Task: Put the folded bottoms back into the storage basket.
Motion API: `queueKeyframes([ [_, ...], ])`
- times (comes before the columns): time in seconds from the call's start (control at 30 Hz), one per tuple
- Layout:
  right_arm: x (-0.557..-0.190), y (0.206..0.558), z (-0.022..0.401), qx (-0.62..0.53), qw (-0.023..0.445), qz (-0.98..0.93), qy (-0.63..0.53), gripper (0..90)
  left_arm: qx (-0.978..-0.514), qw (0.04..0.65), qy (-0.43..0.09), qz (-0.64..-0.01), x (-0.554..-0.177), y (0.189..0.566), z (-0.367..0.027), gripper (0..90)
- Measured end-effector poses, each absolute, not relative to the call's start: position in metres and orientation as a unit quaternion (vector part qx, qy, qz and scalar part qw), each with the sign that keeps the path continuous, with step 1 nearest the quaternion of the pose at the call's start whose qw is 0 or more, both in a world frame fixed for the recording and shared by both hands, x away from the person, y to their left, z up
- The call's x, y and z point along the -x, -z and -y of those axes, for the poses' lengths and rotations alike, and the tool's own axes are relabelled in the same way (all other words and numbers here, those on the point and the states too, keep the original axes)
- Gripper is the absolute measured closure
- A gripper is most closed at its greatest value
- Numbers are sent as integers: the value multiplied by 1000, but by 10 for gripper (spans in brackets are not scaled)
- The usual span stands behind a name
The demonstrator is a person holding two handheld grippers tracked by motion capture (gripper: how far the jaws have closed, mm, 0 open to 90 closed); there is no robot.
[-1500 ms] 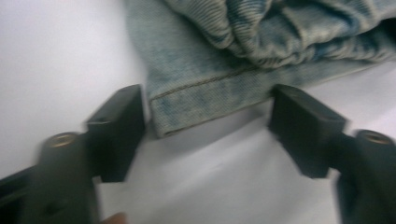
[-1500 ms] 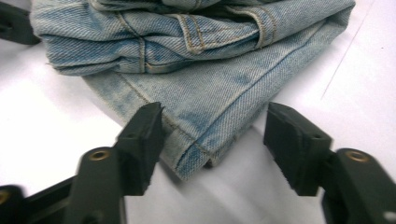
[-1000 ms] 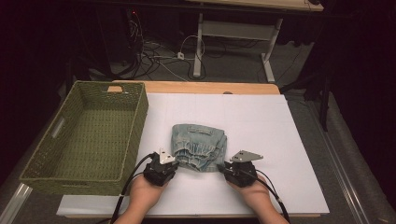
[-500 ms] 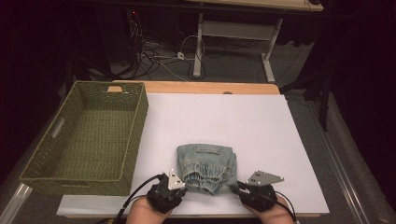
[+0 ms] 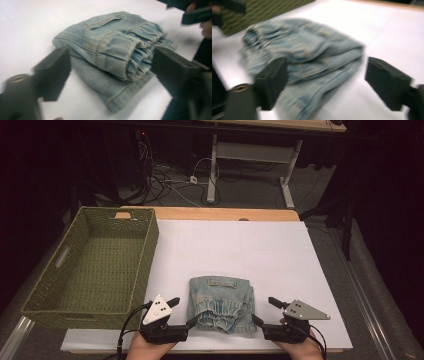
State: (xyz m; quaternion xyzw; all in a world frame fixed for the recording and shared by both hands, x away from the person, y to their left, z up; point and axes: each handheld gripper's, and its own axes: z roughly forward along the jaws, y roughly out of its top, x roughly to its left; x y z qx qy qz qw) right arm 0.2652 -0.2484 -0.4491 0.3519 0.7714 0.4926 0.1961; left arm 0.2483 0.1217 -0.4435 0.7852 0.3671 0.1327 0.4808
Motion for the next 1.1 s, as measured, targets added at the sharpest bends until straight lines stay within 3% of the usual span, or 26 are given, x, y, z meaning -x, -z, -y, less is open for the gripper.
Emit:
queueKeyframes([
  [0.1,-268,447,254,-364,220,-756,-498,71,-786,473,-136,-374,-252,445,-120,90],
  [0.13,-271,446,260,-381,240,-743,-495,0,-789,464,-125,-382,-257,446,-120,0],
  [0.53,-293,444,266,-399,257,-718,-509,0,-789,449,-129,-399,-267,455,-125,0],
  [0.77,-325,447,265,-407,258,-727,-488,0,-818,396,-121,-400,-272,461,-125,0],
  [1.1,-317,455,275,-396,257,-736,-485,0,-838,328,-109,-423,-276,468,-121,0],
])
